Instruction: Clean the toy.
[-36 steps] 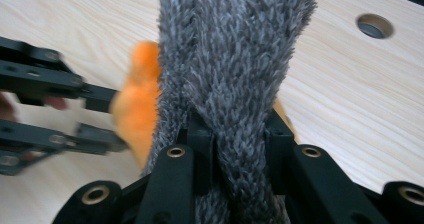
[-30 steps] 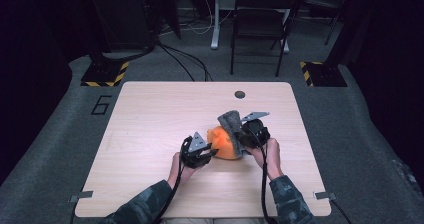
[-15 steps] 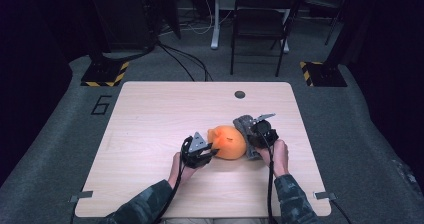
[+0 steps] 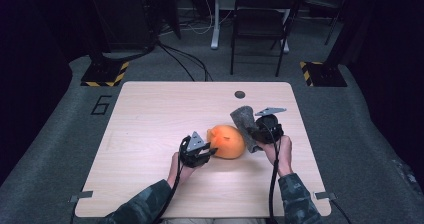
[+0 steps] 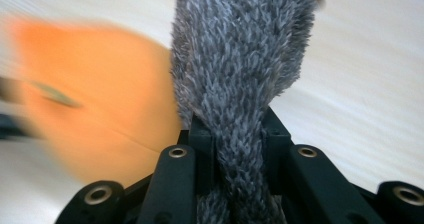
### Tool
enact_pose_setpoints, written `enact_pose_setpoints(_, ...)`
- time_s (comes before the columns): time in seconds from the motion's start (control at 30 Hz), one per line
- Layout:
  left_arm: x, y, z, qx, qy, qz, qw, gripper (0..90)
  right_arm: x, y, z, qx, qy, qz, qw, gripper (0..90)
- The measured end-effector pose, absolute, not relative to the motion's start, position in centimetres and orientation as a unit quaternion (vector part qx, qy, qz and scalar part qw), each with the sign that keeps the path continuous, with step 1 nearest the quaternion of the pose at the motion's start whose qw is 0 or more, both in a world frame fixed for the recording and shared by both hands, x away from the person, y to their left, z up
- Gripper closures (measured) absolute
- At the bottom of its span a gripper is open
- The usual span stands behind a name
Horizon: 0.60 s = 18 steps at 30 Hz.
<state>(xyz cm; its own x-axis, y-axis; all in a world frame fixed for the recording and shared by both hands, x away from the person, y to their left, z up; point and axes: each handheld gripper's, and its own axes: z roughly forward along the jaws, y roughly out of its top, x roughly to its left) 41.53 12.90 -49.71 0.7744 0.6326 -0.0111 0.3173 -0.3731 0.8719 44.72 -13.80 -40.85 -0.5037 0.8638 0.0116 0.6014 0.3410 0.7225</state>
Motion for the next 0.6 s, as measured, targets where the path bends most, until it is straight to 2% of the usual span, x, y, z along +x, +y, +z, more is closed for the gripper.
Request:
enact_pose_setpoints(0.03,41.5,12.9,-49.7,0.812,0.293,0.166,0.477,69.9,43.8,-12.6,-39.5,0.438,0.804,0.362,0.176,73.8)
enact_pose_setpoints(0.1,41.5,12.8,-49.7,0.811,0.293,0.167,0.478,69.9,43.5,-11.6,-39.8,0.423,0.817,0.357,0.162,73.7)
enact_pose_setpoints(0.23,41.7,12.8,-49.8,0.812,0.291,0.169,0.477,69.1,43.8,-9.8,-42.1,0.411,0.843,0.297,0.177,73.9)
enact_pose_setpoints(0.3,41.6,13.0,-49.8,0.811,0.288,0.17,0.48,67.6,44.2,-10.0,-42.3,0.415,0.838,0.306,0.177,73.9)
enact_pose_setpoints(0.4,41.4,13.1,-49.8,0.812,0.289,0.176,0.475,61.1,44.4,-10.0,-42.5,0.418,0.835,0.305,0.187,73.9)
enact_pose_setpoints(0.5,41.4,13.1,-49.9,0.816,0.292,0.186,0.462,49.9,44.6,-9.9,-42.7,0.42,0.832,0.303,0.199,73.9)
enact_pose_setpoints(0.6,41.6,12.8,-50.1,0.816,0.287,0.201,0.46,44.7,44.7,-10.0,-42.8,0.421,0.83,0.307,0.196,73.7)
